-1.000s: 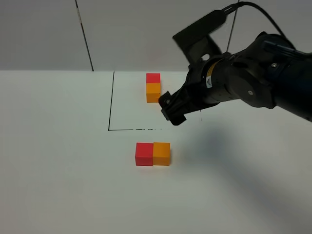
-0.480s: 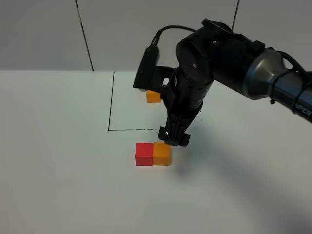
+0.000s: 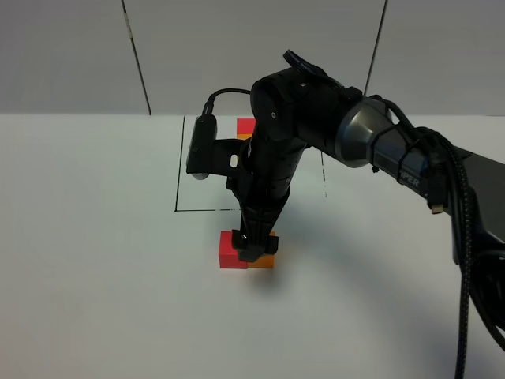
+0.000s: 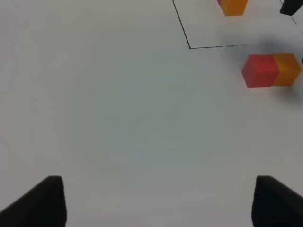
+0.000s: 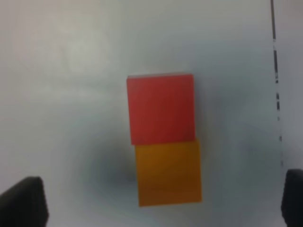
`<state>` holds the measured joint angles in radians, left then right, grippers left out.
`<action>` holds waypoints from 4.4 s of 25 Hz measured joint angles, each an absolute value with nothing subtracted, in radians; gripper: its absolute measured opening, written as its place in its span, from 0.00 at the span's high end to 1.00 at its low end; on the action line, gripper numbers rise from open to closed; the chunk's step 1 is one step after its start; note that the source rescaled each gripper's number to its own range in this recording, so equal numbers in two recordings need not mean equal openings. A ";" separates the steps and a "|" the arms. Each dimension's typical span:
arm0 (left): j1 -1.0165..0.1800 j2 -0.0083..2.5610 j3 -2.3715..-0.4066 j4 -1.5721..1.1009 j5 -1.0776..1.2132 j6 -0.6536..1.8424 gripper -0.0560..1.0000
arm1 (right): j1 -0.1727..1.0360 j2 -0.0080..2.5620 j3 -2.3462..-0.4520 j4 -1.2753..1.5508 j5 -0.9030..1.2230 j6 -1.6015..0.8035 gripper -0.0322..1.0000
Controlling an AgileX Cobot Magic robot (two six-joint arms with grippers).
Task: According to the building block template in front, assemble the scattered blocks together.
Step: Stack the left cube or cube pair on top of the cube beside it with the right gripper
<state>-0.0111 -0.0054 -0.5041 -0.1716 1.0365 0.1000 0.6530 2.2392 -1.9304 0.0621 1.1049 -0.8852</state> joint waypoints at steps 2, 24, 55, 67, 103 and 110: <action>-0.011 -0.005 -0.504 -0.172 1.037 0.100 0.31 | 0.653 2.265 -1.936 0.061 1.101 -0.887 0.00; -0.011 -0.005 -0.504 -0.172 1.037 0.100 0.31 | 0.653 2.429 -1.960 0.055 1.000 -0.887 0.04; -0.011 -0.005 -0.504 -0.172 1.037 0.100 0.31 | 0.653 2.444 -1.970 0.044 1.018 -0.833 0.97; -0.011 -0.005 -0.504 -0.172 1.037 0.100 0.31 | 0.653 2.401 -2.000 0.056 1.017 -0.384 0.97; -0.011 -0.005 -0.504 -0.172 1.037 0.100 0.31 | 0.672 2.417 -2.001 -0.017 1.093 0.625 0.97; -0.011 -0.005 -0.504 -0.172 1.037 0.100 0.31 | 0.672 2.419 -2.001 -0.031 1.076 0.604 0.97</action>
<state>-0.0111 -0.0054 -0.5041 -0.1716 1.0365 0.1000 0.6723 2.4190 -2.0014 -0.0308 1.0765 0.6043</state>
